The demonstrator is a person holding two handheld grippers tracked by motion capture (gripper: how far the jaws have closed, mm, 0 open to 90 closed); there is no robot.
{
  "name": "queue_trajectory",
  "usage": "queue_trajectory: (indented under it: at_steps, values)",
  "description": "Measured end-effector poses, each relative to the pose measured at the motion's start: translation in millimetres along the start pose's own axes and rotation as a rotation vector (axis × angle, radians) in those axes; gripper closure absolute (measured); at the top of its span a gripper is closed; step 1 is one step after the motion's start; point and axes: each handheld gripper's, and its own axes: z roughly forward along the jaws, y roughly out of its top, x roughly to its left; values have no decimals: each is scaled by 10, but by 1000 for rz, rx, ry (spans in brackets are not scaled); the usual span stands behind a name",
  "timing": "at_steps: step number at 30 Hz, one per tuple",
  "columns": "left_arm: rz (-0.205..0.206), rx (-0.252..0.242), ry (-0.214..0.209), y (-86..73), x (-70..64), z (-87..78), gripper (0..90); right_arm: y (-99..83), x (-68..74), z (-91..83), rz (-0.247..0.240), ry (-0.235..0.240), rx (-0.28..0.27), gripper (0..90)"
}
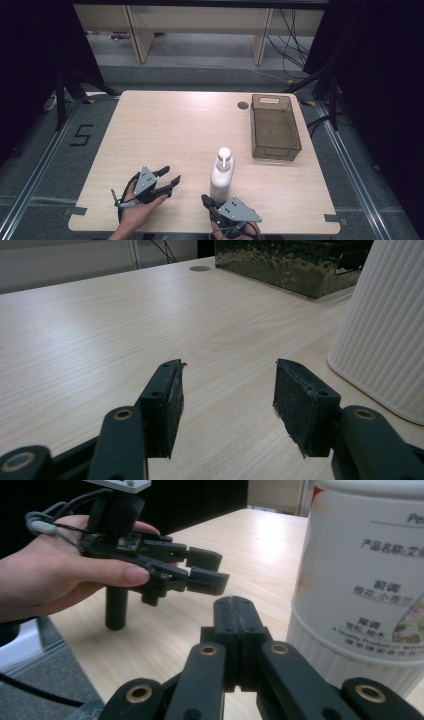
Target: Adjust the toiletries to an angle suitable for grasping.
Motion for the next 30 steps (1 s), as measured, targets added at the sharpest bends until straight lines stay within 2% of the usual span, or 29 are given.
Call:
queue_trajectory:
  at_steps: [1,2,5,7,8,9,10,13,16,17,18,19,21,23,26,27,28,29,30]
  values:
    - [-1,0,0,0,1,0,448,2,-20,21,-26,-8,-18,900]
    - [-2,-1,0,0,1,0,448,8,-26,20,-33,-19,-12,900]
    - [-3,1,0,0,2,0,447,3,-29,30,-13,-47,-5,900]
    - [-1,1,0,0,1,1,447,4,-46,33,-2,-47,-14,900]
    - [0,1,0,0,0,1,446,2,-52,23,5,-66,-17,900]
    - [0,2,0,1,0,1,446,9,-72,6,-18,-83,-18,900]
    - [-1,2,0,1,-1,2,446,5,-61,7,5,-75,-13,900]
    - [0,1,-1,0,-2,2,444,0,-74,-24,-16,-97,-7,900]
    - [0,1,-1,0,0,1,443,-6,-63,-44,17,-101,-6,900]
    - [-1,1,-1,1,0,1,443,-9,-95,-55,-14,-115,-24,900]
    - [0,1,-1,0,0,1,443,-9,-95,-55,-14,-115,-24,900]
    - [0,1,-1,0,-1,1,442,-7,-89,-80,5,-120,-2,900]
    - [0,0,-1,0,-1,1,442,-11,-118,-108,-9,-130,-12,900]
    - [0,2,-1,0,1,0,442,-17,-130,-129,4,-125,-17,900]
    - [0,3,0,0,0,1,441,-23,-175,-199,12,-157,-11,900]
    - [1,3,0,0,-2,2,441,-26,-191,-230,32,-160,-4,900]
    - [1,2,0,0,-4,2,441,-30,-216,-238,20,-166,-17,900]
    - [1,2,1,0,-5,3,441,-32,-228,-269,40,-177,-5,900]
    - [0,3,1,0,-7,3,441,-38,-260,-271,38,-181,-25,900]
